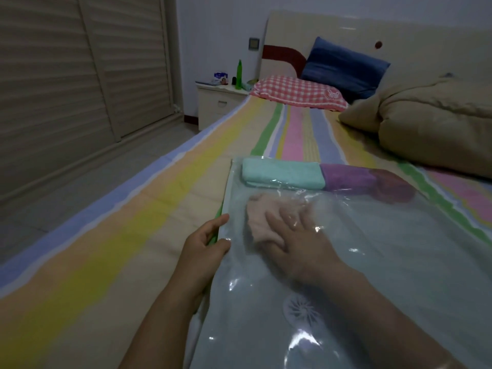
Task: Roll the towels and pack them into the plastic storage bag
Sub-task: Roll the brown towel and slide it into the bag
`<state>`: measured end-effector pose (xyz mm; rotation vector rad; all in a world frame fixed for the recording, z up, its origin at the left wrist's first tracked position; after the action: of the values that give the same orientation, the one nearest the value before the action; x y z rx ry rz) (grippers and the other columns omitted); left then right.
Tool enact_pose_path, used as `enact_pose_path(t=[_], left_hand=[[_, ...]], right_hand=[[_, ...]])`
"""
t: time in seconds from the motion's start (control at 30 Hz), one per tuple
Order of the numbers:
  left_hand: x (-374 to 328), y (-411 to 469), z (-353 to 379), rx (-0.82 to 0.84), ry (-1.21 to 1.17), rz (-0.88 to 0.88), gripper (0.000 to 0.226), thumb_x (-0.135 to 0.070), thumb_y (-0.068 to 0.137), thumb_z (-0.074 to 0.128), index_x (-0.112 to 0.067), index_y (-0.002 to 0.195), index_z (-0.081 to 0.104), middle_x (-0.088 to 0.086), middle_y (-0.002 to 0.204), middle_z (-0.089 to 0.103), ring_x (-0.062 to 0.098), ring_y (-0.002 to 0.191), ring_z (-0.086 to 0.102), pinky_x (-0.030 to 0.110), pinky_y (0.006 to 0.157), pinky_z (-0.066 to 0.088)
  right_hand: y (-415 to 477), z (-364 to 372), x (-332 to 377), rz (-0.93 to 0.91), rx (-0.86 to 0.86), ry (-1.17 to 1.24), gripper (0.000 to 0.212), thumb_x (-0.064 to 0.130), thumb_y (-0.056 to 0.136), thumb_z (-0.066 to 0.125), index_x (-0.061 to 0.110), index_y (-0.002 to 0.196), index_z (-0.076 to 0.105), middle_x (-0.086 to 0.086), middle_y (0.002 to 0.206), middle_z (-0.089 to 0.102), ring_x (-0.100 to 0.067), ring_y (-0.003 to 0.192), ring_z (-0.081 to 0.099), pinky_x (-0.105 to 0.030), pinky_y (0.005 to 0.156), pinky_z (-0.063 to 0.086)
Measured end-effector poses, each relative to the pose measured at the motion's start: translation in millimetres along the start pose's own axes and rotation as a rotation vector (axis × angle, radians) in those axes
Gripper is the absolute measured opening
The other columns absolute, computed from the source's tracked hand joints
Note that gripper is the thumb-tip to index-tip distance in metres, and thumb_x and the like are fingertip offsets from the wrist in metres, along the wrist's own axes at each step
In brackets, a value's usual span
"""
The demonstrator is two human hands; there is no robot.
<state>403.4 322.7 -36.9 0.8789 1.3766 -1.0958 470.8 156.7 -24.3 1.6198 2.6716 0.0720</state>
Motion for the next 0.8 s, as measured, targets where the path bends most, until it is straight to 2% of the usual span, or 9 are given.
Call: enact_pose_path(t=[0.1,0.17,0.3,0.37,0.5,0.57,0.63,0.7,0.8], left_hand=[[2,3,-2,-0.019,-0.026,0.012,0.046,0.002,0.089,0.054,-0.028,0.123,0.063,-0.007,0.120,0.065,0.012,0.104,0.066,0.035,0.089,0.054],[4,5,-3,-0.017,-0.043,0.004,0.046,0.003,0.089,0.053,-0.026,0.124,0.063,-0.003,0.121,0.065,0.013,0.104,0.066,0.032,0.084,0.055],[3,5,-3,0.000,-0.075,-0.014,0.044,0.005,0.089,0.052,-0.025,0.120,0.064,-0.005,0.106,0.073,0.012,0.091,0.071,0.024,0.069,0.055],[2,4,-3,0.003,-0.080,-0.022,0.045,0.005,0.088,0.052,-0.026,0.117,0.064,-0.008,0.098,0.074,0.013,0.086,0.072,0.022,0.062,0.054],[-3,3,-4,0.000,-0.050,-0.032,0.046,0.007,0.086,0.052,-0.021,0.121,0.064,-0.006,0.096,0.074,0.012,0.082,0.072,0.023,0.059,0.053],[-8,-4,-5,-0.003,-0.018,-0.039,0.047,0.008,0.086,0.053,-0.018,0.124,0.062,-0.013,0.095,0.070,0.004,0.075,0.070,0.022,0.060,0.054],[-16,-16,-11,-0.008,0.038,-0.056,0.045,0.005,0.087,0.056,-0.016,0.128,0.058,-0.010,0.106,0.066,-0.002,0.077,0.065,0.024,0.067,0.054],[-27,-34,-14,0.025,0.191,-0.067,0.048,-0.004,0.089,0.060,-0.018,0.134,0.052,0.000,0.131,0.057,0.007,0.095,0.062,0.026,0.075,0.049],[-51,-73,-8,0.103,0.739,0.024,0.060,-0.023,0.089,0.065,-0.027,0.144,0.040,0.002,0.150,0.037,0.019,0.131,0.043,0.028,0.097,0.039]], right_hand=[[23,-5,13,-0.003,-0.045,0.007,0.087,0.067,0.075,-0.009,0.033,0.152,0.015,0.002,0.161,0.008,-0.031,0.148,0.002,-0.051,0.117,0.008],[36,-2,20,0.018,-0.071,0.018,0.081,0.066,0.078,-0.004,0.036,0.151,0.014,0.003,0.161,0.008,-0.031,0.148,0.001,-0.053,0.116,0.008],[68,1,22,0.104,-0.094,0.085,0.060,0.052,0.095,0.026,0.033,0.151,0.017,-0.002,0.160,0.012,-0.031,0.146,0.006,-0.055,0.114,0.010],[76,-1,24,0.100,-0.098,0.131,0.058,0.045,0.098,0.034,0.029,0.151,0.020,-0.004,0.159,0.014,-0.030,0.146,0.009,-0.053,0.115,0.008],[56,0,21,0.106,-0.103,0.023,0.066,0.062,0.093,0.018,0.030,0.150,0.018,-0.005,0.159,0.015,-0.031,0.146,0.007,-0.056,0.114,0.012],[27,-1,18,0.119,-0.065,0.070,0.066,0.062,0.094,0.022,0.031,0.151,0.015,-0.002,0.161,0.007,-0.028,0.147,0.002,-0.054,0.115,0.009],[-12,-1,19,0.087,-0.021,0.130,0.068,0.064,0.093,0.020,0.030,0.152,0.013,0.000,0.161,0.003,-0.024,0.148,-0.001,-0.052,0.117,0.003],[-57,-3,21,0.050,0.011,0.120,0.084,0.071,0.079,-0.001,0.031,0.152,0.012,0.001,0.162,0.002,-0.022,0.148,-0.004,-0.049,0.118,0.002],[-127,-5,14,0.041,0.030,0.157,0.111,0.081,0.062,-0.026,0.031,0.152,0.016,0.001,0.161,0.009,-0.021,0.148,0.002,-0.043,0.119,0.006]])
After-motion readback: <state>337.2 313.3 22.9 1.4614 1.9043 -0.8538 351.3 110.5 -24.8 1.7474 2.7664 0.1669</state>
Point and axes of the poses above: each hand's wrist, its own y-axis towards the middle knuckle, its own z-axis out of the palm, x = y × z, the point moved 8 cm from there along y, towards the middle knuckle
